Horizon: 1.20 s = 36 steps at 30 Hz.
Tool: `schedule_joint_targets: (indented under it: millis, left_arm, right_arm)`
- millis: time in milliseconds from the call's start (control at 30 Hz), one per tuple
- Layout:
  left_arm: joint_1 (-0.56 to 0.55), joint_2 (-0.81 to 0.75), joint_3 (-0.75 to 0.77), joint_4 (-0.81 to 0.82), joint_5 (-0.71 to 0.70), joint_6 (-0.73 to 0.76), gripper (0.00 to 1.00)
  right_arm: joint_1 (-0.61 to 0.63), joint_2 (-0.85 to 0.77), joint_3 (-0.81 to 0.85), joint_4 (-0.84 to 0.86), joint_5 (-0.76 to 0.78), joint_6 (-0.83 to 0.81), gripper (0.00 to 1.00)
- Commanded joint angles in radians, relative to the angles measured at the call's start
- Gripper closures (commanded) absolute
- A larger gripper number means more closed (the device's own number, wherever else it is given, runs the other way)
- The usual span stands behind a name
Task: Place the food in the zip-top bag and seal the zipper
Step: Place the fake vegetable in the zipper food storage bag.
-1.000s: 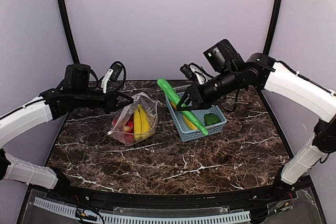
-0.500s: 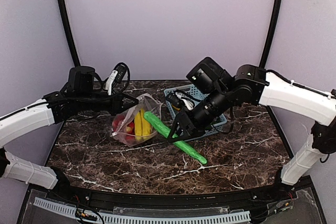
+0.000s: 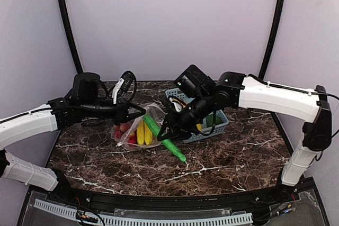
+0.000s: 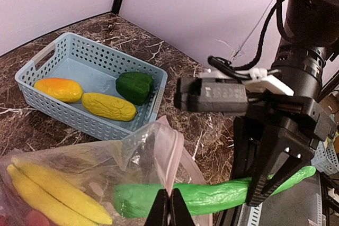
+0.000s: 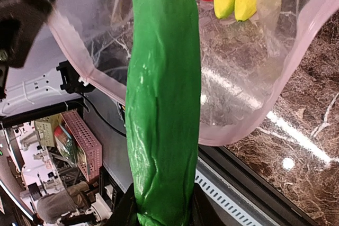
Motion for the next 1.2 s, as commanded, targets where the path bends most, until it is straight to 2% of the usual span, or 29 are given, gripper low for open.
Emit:
schedule_joint_targets:
  millis: [0, 167, 467, 700, 833, 1033, 1167]
  left_arm:
    - [-0.011, -0.021, -0.032, 0.005, 0.033, 0.027, 0.99]
    - [-0.021, -0.024, -0.031, 0.013, 0.042, 0.016, 0.99]
    - [-0.025, -0.013, -0.019, 0.115, 0.048, -0.159, 0.99]
    - [-0.025, -0.021, -0.025, 0.099, -0.014, -0.241, 0.99]
    - [-0.024, -0.020, -0.020, 0.093, -0.043, -0.267, 0.99]
    - [-0.023, -0.011, -0.004, 0.074, -0.085, -0.267, 0.99]
    - [-0.023, -0.003, 0.013, 0.068, -0.097, -0.270, 0.99]
  right_arm:
    - [-0.030, -0.006, -0.002, 0.123, 0.017, 0.127, 0.79]
    - [-0.044, 0.013, 0.005, 0.199, 0.068, 0.199, 0.76]
    - [-0.054, 0.105, 0.084, 0.226, 0.147, 0.228, 0.68]
    - [-0.060, 0.112, 0.104, 0.224, 0.228, 0.225, 0.50]
    - [-0.059, 0.088, 0.098, 0.217, 0.250, 0.188, 0.42]
    - [-0.031, 0.000, 0.076, 0.188, 0.310, 0.045, 0.41]
    - [0.029, -0.040, 0.052, 0.142, 0.361, -0.055, 0.42]
